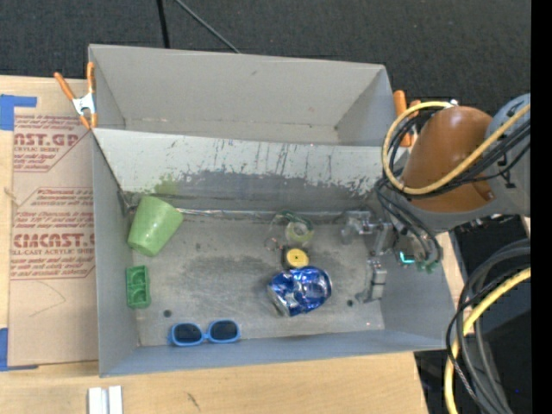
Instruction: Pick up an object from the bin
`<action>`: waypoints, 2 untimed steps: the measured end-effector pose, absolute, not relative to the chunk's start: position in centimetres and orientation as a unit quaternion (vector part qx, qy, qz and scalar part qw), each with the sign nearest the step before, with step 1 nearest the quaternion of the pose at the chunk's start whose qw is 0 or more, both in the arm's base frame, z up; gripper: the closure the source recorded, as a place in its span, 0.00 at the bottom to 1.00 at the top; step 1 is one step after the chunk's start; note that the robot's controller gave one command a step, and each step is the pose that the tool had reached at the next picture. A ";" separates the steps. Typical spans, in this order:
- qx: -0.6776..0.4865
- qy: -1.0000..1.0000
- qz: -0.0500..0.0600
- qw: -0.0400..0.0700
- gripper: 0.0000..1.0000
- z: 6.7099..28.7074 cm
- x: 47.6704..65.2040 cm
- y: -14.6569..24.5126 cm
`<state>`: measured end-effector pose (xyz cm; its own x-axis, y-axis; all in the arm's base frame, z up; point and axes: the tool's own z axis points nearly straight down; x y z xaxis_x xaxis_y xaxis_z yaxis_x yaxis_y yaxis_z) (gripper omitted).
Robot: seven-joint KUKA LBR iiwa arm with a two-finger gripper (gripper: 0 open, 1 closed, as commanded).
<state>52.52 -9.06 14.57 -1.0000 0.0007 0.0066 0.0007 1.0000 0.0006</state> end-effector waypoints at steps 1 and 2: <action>-0.051 -0.999 -0.002 0.002 0.00 6.6 51.1 -2.0; -0.077 -0.997 -0.001 0.000 0.00 10.1 49.5 -0.9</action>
Offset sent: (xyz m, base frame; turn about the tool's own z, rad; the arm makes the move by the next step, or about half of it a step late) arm -0.0127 0.0665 -0.0757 0.1051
